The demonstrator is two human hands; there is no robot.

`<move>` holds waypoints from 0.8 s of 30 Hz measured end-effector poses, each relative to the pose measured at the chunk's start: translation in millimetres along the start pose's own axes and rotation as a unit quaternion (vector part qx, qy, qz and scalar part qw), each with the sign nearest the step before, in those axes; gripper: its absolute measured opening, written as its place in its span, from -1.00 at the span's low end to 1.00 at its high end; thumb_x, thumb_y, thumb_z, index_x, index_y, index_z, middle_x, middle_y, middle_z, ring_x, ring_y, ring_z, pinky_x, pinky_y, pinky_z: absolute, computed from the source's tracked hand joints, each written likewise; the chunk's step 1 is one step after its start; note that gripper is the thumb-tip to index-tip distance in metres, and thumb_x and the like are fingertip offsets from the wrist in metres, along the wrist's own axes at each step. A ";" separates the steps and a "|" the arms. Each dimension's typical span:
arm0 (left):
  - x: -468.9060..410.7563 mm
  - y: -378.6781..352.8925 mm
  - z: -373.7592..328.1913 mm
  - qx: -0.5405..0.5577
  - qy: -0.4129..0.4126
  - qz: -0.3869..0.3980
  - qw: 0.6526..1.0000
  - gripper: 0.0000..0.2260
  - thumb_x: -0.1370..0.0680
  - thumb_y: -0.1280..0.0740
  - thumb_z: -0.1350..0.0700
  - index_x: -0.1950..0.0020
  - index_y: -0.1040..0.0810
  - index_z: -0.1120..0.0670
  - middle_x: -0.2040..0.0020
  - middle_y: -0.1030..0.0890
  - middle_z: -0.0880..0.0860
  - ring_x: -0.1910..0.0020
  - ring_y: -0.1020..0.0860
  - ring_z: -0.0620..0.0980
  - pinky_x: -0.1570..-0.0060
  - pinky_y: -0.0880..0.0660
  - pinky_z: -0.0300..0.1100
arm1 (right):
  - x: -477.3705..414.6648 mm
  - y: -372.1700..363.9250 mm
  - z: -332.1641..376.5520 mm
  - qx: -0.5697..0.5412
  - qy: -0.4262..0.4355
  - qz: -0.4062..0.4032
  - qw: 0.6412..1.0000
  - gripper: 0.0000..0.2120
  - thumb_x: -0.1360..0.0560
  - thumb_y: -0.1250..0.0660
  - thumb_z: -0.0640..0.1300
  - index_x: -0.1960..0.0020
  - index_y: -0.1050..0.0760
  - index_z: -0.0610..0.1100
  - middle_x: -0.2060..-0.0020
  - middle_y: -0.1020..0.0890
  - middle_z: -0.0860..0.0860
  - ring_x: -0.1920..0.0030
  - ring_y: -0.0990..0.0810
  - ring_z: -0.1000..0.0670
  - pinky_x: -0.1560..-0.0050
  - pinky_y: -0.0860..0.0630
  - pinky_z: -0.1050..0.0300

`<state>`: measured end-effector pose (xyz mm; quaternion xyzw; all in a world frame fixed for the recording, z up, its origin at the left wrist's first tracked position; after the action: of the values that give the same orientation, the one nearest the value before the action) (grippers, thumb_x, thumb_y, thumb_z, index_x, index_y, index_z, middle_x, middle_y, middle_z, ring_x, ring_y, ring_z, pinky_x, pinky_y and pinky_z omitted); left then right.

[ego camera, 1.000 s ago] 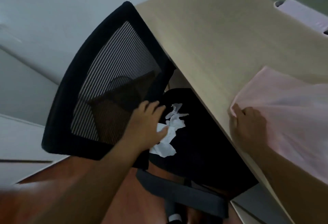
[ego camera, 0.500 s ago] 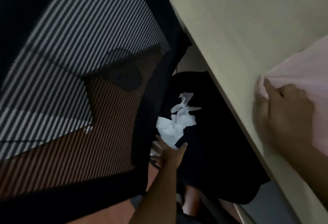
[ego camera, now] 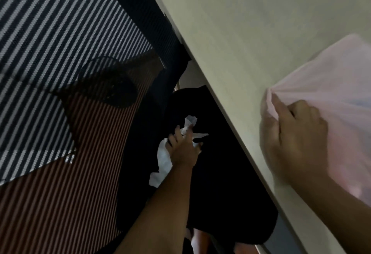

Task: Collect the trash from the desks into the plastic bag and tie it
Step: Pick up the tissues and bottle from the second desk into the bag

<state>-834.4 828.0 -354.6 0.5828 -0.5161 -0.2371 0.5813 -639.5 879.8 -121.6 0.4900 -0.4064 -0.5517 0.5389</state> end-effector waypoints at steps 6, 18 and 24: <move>-9.6 18.1 26.8 -0.082 -0.078 -0.059 0.992 -0.70 -0.28 -0.59 0.14 0.06 -0.61 0.11 0.22 -0.60 0.10 0.28 -0.60 0.07 0.31 -0.53 -0.10 | 0.8 1.8 2.0 -0.002 -0.003 0.002 1.000 -0.51 -0.51 -0.09 -0.07 -0.41 -0.42 -0.11 0.12 -0.44 -0.18 0.07 -0.36 -0.20 0.05 -0.28 -0.08; 98.1 -0.9 79.2 -0.056 0.020 0.216 0.975 -0.08 -0.37 -0.40 -0.30 -0.56 0.10 -0.26 -0.59 0.24 0.07 -0.49 -0.04 0.28 -0.37 -0.29 0.18 | 3.4 -2.1 0.4 0.002 -0.001 -0.027 1.000 -0.58 -0.55 -0.16 -0.13 -0.39 -0.43 -0.16 0.06 -0.47 -0.27 0.04 -0.40 -0.28 0.06 -0.31 -0.13; 99.9 3.1 81.3 -0.072 0.028 0.150 0.986 -0.44 -0.52 -0.36 0.01 -0.46 -0.21 -0.13 -0.50 -0.16 0.14 -0.22 -0.41 0.12 -0.16 -0.45 -0.02 | 3.2 -1.7 -0.2 0.008 -0.001 -0.029 1.000 -0.58 -0.56 -0.12 -0.10 -0.39 -0.43 -0.13 0.04 -0.48 -0.26 0.03 -0.40 -0.28 0.04 -0.32 -0.13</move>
<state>-871.2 705.9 -336.7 0.4623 -0.5627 -0.1674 0.6645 -639.4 876.8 -123.6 0.5053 -0.3967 -0.5642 0.5188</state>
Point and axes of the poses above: each hand's wrist, its own x-axis away from the middle knuckle, its own y-axis out of the back of the hand, z = x × y, the point moved 3 cm from there along -x, towards the middle knuckle
